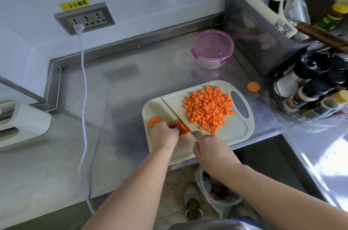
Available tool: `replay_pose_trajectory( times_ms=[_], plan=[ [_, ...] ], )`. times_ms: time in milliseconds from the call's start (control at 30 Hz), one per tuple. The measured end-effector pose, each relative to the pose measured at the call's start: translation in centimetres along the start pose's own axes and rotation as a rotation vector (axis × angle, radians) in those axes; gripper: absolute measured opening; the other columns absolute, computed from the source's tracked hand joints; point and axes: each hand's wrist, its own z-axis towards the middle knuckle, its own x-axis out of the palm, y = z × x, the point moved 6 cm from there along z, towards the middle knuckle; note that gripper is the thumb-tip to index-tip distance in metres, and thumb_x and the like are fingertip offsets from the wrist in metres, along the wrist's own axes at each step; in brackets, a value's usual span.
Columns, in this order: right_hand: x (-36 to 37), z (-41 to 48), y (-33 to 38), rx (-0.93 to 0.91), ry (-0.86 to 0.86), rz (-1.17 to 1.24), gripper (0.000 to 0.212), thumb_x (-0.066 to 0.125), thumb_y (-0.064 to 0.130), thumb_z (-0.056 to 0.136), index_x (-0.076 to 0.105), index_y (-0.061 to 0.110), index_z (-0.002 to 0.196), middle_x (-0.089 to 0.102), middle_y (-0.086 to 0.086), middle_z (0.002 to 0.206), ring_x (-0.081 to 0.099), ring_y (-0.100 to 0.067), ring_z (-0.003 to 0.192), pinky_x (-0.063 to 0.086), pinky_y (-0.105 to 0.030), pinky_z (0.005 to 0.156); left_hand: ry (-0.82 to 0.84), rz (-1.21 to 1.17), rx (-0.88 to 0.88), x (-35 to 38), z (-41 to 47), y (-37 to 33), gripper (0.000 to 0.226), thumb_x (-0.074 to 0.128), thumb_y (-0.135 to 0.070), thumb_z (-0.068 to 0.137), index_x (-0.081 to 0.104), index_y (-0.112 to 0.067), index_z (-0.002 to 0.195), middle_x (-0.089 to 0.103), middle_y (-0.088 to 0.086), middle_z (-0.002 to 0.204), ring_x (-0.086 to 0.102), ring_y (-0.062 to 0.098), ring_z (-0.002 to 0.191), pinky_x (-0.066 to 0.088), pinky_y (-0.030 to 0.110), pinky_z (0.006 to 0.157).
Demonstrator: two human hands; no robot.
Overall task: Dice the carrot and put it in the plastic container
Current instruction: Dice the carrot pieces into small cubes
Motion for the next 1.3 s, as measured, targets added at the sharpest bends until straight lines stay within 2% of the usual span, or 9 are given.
replay_pose_trajectory(
  times_ms=[200, 400, 600, 733, 867, 967, 1100, 1200, 1300],
  plan=[
    [0.2, 0.2, 0.0, 0.004, -0.009, -0.046, 0.031, 0.036, 0.021, 0.101, 0.044, 0.018, 0.13, 0.064, -0.003, 0.097, 0.065, -0.025, 0.084, 0.057, -0.039, 0.077, 0.001, 0.022, 0.001, 0.1, 0.2, 0.2, 0.008, 0.065, -0.018, 0.086, 0.071, -0.013, 0.086, 0.072, 0.008, 0.081, 0.068, 0.025, 0.083, 0.056, 0.04, 0.084],
    [-0.2, -0.4, 0.2, -0.085, -0.077, -0.188, 0.033, 0.033, 0.021, 0.102, 0.037, 0.018, 0.135, 0.059, -0.002, 0.106, 0.064, -0.026, 0.085, 0.049, -0.033, 0.065, -0.022, 0.061, 0.049, -0.3, -0.5, -0.5, 0.017, 0.065, -0.015, 0.085, 0.066, -0.017, 0.068, 0.071, 0.006, 0.075, 0.067, 0.024, 0.079, 0.053, 0.031, 0.075],
    [-2.8, -0.5, -0.8, -0.127, -0.208, -0.147, 0.043, 0.036, 0.033, 0.101, 0.033, 0.024, 0.144, 0.06, 0.002, 0.118, 0.065, -0.026, 0.09, 0.054, -0.037, 0.076, -0.118, 0.093, 0.154, -1.8, -1.9, -2.2, 0.021, 0.056, -0.021, 0.094, 0.061, -0.021, 0.074, 0.062, -0.009, 0.074, 0.061, 0.014, 0.075, 0.043, 0.027, 0.072],
    [-4.6, -0.3, -1.8, -0.129, -0.269, -0.184, 0.046, 0.039, 0.036, 0.1, 0.033, 0.027, 0.144, 0.061, 0.005, 0.12, 0.064, -0.023, 0.093, 0.054, -0.032, 0.077, -0.485, -0.005, 0.567, -5.2, -3.0, -6.6, 0.015, 0.051, -0.011, 0.092, 0.063, -0.018, 0.093, 0.059, -0.005, 0.087, 0.06, 0.023, 0.082, 0.048, 0.035, 0.079],
    [-5.9, -0.3, -2.2, -0.107, -0.293, -0.254, 0.047, 0.038, 0.039, 0.1, 0.03, 0.029, 0.145, 0.061, 0.006, 0.121, 0.062, -0.025, 0.095, 0.052, -0.031, 0.079, -0.192, 0.65, 1.022, -0.1, -4.4, -11.8, 0.031, 0.046, -0.013, 0.083, 0.072, -0.029, 0.087, 0.06, -0.008, 0.104, 0.049, 0.018, 0.104, 0.033, 0.033, 0.094],
    [-6.2, -0.3, -2.4, -0.105, -0.297, -0.28, 0.046, 0.039, 0.038, 0.099, 0.033, 0.029, 0.144, 0.061, 0.008, 0.119, 0.062, -0.023, 0.093, 0.05, -0.03, 0.078, 0.005, 0.948, 0.967, 3.0, -3.4, -12.0, 0.031, 0.046, -0.02, 0.091, 0.071, -0.035, 0.098, 0.053, -0.013, 0.12, 0.038, 0.016, 0.118, 0.021, 0.032, 0.101],
    [-6.0, -0.4, -2.8, -0.103, -0.296, -0.295, 0.044, 0.039, 0.036, 0.1, 0.033, 0.028, 0.143, 0.061, 0.007, 0.115, 0.061, -0.022, 0.089, 0.05, -0.028, 0.076, 0.042, 1.031, 0.931, 4.1, -2.3, -12.6, 0.038, 0.043, -0.018, 0.093, 0.063, -0.038, 0.118, 0.05, -0.009, 0.129, 0.038, 0.018, 0.122, 0.023, 0.035, 0.103],
    [-6.0, -0.3, -3.2, -0.091, -0.293, -0.277, 0.046, 0.039, 0.037, 0.1, 0.031, 0.027, 0.144, 0.061, 0.006, 0.114, 0.062, -0.022, 0.089, 0.049, -0.027, 0.073, 0.002, 0.921, 0.907, 3.2, -1.9, -12.9, 0.043, 0.041, -0.013, 0.094, 0.058, -0.035, 0.127, 0.05, -0.006, 0.128, 0.042, 0.019, 0.12, 0.027, 0.034, 0.103],
    [-5.8, -0.2, -3.3, -0.077, -0.265, -0.169, 0.044, 0.043, 0.035, 0.099, 0.036, 0.027, 0.141, 0.063, 0.005, 0.109, 0.063, -0.02, 0.087, 0.053, -0.03, 0.072, -0.131, 0.546, 0.864, 0.3, -2.1, -12.3, 0.042, 0.043, -0.003, 0.09, 0.063, -0.024, 0.121, 0.056, -0.002, 0.12, 0.051, 0.018, 0.112, 0.037, 0.031, 0.099]
  ],
)
